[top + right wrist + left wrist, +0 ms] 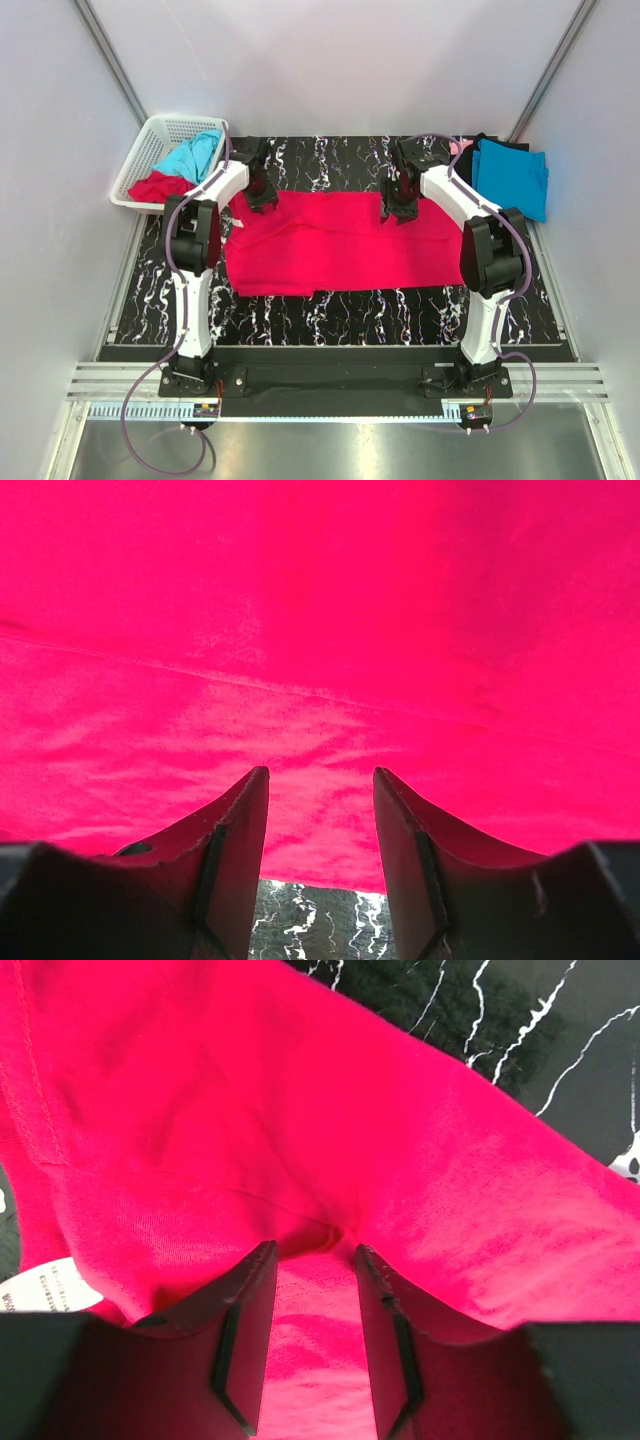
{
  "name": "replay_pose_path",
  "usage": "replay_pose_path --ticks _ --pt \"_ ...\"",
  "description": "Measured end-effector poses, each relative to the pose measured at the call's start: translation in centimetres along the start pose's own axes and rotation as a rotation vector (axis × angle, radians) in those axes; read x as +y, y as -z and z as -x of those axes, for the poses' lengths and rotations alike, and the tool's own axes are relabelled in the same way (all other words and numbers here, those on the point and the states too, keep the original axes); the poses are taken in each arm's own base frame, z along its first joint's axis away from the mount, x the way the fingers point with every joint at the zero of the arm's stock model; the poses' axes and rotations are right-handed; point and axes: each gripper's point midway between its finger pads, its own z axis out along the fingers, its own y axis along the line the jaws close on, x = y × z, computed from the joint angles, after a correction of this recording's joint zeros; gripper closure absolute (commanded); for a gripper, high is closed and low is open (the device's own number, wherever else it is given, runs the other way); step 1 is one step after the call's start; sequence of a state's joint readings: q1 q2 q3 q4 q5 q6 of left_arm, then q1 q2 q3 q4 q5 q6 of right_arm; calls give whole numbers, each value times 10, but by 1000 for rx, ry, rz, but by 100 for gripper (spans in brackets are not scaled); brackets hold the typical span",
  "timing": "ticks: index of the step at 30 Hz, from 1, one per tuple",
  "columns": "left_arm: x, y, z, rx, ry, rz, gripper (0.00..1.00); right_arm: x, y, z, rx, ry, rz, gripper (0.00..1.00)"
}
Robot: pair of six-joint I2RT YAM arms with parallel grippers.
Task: Fold and stack the t-shirts
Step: Fold the tshirt
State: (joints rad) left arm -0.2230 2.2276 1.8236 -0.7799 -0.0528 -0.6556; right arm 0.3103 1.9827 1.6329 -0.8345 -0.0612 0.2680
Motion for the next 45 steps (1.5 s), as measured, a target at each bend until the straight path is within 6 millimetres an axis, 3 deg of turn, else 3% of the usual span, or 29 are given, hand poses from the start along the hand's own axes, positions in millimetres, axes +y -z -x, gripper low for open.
replay_pose_path --ticks 6,17,22,31,37,45 --pt "3 -10 -7 28 -3 17 73 -1 0 0 -2 0 -7 48" --pt "2 -9 -6 26 -4 14 100 -5 -3 -5 12 -2 -23 50" --pt "5 -3 -13 27 -14 26 100 -8 -7 -13 31 -7 -30 50" --pt "-7 34 -27 -5 -58 3 100 -11 -8 -23 49 -14 -37 51" --pt "-5 49 -55 6 -98 23 100 -9 2 -18 22 -18 -30 51" --pt "25 67 -127 33 -120 118 96 -8 11 -14 -4 -17 -27 51"
